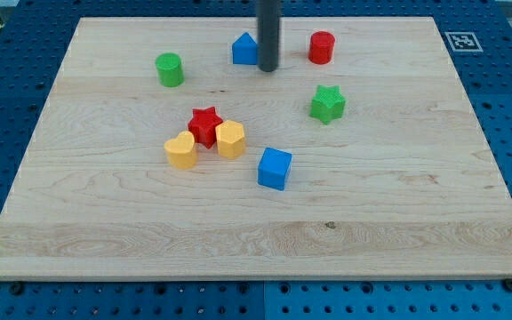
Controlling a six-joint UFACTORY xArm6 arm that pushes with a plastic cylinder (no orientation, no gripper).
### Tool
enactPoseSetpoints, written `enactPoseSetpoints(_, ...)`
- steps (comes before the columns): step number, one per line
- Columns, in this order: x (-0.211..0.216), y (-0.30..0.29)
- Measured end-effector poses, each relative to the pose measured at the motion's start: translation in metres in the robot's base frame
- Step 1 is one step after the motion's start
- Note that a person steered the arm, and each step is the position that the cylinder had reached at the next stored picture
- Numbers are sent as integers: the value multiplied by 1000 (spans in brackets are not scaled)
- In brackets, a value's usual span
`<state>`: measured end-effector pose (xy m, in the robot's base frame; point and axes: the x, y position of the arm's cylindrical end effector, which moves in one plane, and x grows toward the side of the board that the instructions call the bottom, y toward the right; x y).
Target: Slide the red circle into the red star
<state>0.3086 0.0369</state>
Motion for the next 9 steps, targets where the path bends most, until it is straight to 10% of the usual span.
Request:
enactPoseSetpoints(3, -4, 129)
enactPoseSetpoints(9, -48, 82)
